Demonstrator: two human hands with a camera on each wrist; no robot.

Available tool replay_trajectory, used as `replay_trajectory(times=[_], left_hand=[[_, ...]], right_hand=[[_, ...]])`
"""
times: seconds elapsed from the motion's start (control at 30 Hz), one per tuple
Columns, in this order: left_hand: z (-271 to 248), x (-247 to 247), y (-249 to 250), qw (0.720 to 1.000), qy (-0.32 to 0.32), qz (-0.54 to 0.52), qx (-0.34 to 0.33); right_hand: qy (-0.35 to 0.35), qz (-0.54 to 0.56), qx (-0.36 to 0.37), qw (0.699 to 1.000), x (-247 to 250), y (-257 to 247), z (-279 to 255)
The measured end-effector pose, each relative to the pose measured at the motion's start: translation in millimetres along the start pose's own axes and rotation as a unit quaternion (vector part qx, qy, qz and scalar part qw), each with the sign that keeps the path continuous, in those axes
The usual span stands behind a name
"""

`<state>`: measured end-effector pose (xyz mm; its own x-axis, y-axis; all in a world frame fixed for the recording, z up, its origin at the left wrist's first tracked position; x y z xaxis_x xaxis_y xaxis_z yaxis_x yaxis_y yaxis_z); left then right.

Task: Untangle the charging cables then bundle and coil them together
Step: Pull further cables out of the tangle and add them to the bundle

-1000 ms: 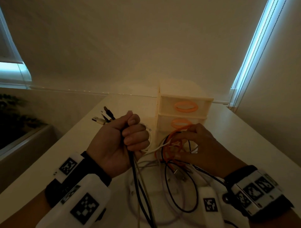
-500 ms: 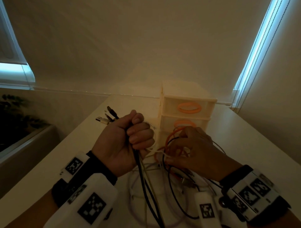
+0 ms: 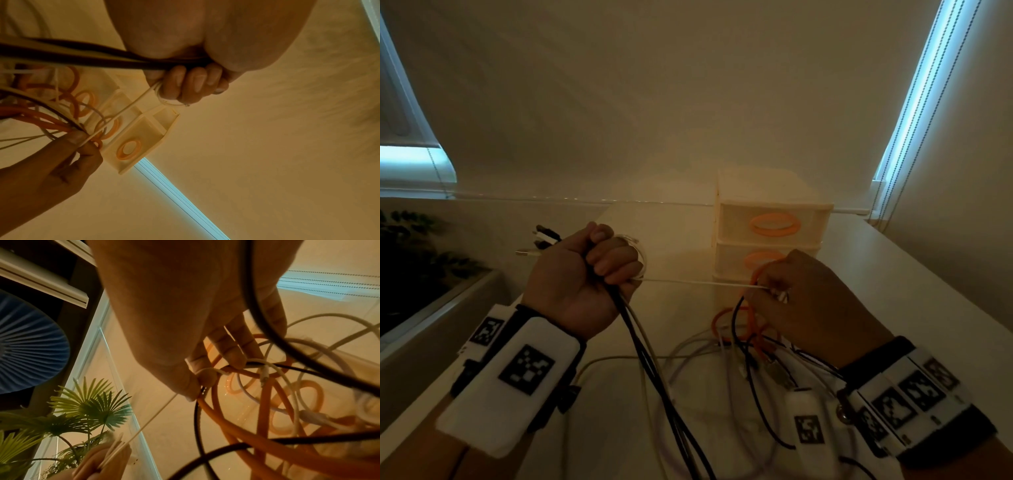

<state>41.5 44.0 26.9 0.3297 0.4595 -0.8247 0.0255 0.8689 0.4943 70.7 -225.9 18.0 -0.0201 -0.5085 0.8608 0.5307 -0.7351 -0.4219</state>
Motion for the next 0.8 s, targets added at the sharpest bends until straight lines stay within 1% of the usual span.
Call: replay_trajectory(times=[0.1,0.17,0.23,0.27,0.4,0.53,0.67,0.7,0.73,0.8], left_hand=[[0,0,0,1.000,0.003,0.004,0.004],[0,0,0,1.000,0.007,0.010,0.002],[-1,0,3,1.000,0.011,0.006,-0.007],[-1,-1,3,1.000,0.009,0.000,-0.012],[-1,-1,6,1.000,0.010,-0.003,-0.022],[-1,0,9,0.999,0.024,0.011,-0.032],[-1,1,14,0.999,0.028,0.007,-0.037],[0,2,15,0.999,0.026,0.005,-0.037],[0,2,16,0.999,0.025,0.003,-0.038],[-1,4,16,0.999,0.027,-0.003,-0.041]], right_hand=[[0.022,0.021,0.030,0.999,2,-2,-2],[0.004,0.044,0.044,0.998,6,-4,-4],[-0.021,0.039,0.038,0.998,11,-4,-4],[-0.020,0.029,0.036,0.999,14,-3,-4],[0.059,-0.016,0.013,0.998,20,3,-1],[0.056,-0.055,-0.013,0.997,15,5,1],[0.089,-0.035,0.005,0.995,22,3,5],[0.082,-0.034,0.006,0.996,23,2,7],[0.061,-0.031,0.002,0.998,23,0,8],[0.002,-0.019,-0.002,1.000,25,-2,12]])
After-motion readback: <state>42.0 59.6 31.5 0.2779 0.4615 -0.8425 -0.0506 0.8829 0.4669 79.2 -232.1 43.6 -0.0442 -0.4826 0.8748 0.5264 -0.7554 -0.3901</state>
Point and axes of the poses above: each hand's wrist, its own z-axis towards the middle knuckle, its own x-axis out of the back of the hand, y = z × x, the point moved 2 cm from there along z, towards the middle knuckle, and after that the axes turned 12 degrees about -y, right-handed, at the moved point
